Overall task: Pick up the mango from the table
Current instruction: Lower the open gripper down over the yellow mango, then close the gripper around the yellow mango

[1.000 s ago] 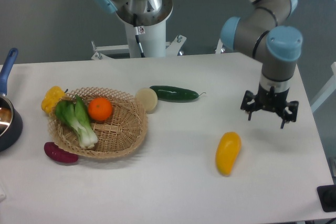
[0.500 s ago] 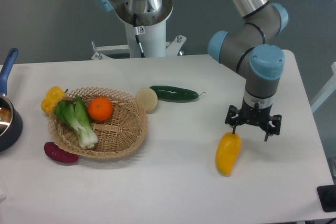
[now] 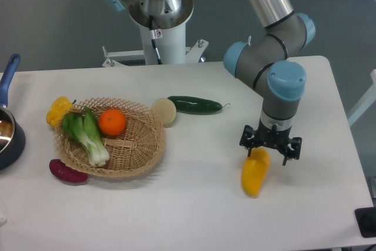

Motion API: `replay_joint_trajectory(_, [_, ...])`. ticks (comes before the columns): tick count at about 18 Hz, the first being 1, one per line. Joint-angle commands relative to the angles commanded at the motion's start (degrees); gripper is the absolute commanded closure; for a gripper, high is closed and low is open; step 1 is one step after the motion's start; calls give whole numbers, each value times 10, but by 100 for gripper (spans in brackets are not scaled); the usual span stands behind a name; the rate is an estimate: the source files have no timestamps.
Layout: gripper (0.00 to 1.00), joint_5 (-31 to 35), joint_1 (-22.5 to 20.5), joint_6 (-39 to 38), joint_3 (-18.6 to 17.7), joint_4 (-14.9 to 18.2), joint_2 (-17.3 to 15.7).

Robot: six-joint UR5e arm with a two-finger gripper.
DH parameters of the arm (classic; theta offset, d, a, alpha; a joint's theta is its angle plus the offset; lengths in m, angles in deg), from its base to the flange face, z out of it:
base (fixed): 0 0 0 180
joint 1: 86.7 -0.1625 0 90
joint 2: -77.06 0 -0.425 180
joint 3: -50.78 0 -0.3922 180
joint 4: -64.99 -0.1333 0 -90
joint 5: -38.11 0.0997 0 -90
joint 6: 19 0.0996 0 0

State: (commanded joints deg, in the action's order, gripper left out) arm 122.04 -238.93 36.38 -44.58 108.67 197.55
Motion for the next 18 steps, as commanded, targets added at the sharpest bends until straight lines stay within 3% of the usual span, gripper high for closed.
replay_joint_trajectory(9, [0, 4, 24, -60, 37, -1, 51])
replay_joint_trajectory(15, [0, 22, 24, -55, 29, -2, 52])
replay_joint_trajectory(16, [5, 32, 25, -55, 27, -3, 52])
replay_joint_trajectory(18, [24, 42, 24, -53, 27, -3, 50])
